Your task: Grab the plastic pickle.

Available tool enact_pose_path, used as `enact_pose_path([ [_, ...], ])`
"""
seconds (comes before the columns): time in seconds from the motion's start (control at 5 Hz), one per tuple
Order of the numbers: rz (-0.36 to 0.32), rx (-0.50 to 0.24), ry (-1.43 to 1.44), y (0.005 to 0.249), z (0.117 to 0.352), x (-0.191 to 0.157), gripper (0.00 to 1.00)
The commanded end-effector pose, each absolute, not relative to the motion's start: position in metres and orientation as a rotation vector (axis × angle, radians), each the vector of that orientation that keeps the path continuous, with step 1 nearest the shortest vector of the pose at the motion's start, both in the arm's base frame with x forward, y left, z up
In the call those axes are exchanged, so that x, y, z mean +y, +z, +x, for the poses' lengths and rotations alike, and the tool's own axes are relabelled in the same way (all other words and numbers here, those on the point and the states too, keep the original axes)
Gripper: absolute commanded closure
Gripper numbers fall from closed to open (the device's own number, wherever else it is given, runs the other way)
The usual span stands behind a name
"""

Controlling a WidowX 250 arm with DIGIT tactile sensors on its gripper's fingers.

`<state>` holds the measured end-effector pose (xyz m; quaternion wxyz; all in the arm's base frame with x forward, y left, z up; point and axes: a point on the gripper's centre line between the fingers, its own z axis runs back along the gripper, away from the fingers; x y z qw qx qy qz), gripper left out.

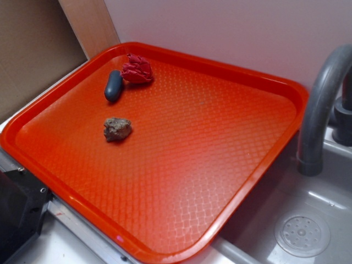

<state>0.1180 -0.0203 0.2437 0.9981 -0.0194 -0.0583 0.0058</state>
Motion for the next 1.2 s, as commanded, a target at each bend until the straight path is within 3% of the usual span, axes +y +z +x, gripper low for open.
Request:
enact_pose_path([
  [0.0, -0.039, -0.117, 0.012, 0.244, 0.118, -0.02, 0.0],
  [0.2, -0.051, -0.105, 0.218, 0.243, 0.133, -0.006, 0.0],
  [0.4, -0.07, -0.089, 0.338, 0.219, 0.147, -0.001, 0.0],
  [0.8, -0.137, -0.128, 0.513, 0.161, 0.209, 0.046, 0.0],
  [1.0, -0.077, -0.149, 0.527, 0.136, 0.234, 0.051, 0.0],
])
